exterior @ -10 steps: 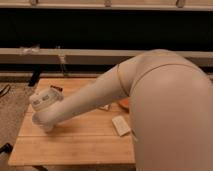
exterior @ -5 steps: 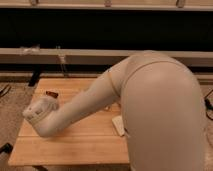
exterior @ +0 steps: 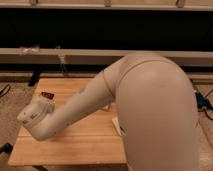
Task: Place the eraser in the ceramic cup
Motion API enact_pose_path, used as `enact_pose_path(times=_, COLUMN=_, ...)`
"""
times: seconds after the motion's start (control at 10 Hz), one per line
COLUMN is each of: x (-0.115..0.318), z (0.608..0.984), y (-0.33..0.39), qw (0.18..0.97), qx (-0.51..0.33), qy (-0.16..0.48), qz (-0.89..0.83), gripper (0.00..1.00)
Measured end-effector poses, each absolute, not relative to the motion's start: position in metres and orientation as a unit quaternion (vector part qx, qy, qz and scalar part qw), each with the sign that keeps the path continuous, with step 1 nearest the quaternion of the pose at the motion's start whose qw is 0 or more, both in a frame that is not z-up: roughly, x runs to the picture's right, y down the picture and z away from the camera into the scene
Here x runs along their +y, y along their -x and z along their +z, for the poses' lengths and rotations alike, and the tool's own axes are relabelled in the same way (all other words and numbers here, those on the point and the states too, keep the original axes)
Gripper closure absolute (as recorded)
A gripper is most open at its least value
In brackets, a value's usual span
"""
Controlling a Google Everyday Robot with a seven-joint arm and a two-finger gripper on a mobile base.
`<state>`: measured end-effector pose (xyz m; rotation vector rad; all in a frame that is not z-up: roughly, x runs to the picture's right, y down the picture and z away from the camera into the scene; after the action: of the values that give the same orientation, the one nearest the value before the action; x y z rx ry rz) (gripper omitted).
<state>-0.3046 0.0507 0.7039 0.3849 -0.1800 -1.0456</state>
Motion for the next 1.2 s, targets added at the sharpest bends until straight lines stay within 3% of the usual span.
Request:
enact_pose_path(times=0.1, x=0.049, z=0.706, y=0.307, qw=0.847, qx=-0.083, qy=-0.184, qz=-0.492, gripper=1.0)
enact_pose_path(times=0.3, x=0.05, z=0.714, y=0.309, qw=0.848, qx=-0.076, qy=-0.185, qz=-0.49, gripper=0.88)
enact_pose_path(times=0.9, x=0.065, z=0.723, y=0.318, qw=0.836, qx=-0.062, qy=-0.196, qz=-0.509, gripper=0.28)
enact_pose_path(times=1.0, x=0.068, z=0.721, y=0.317, qw=0.834, qx=-0.06, qy=-0.198, qz=-0.512, gripper=0.23)
enact_pose_path(times=1.2, x=0.074, z=0.719, y=0.315, qw=0.83, qx=-0.06, qy=-0.199, qz=-0.518, gripper=0.23)
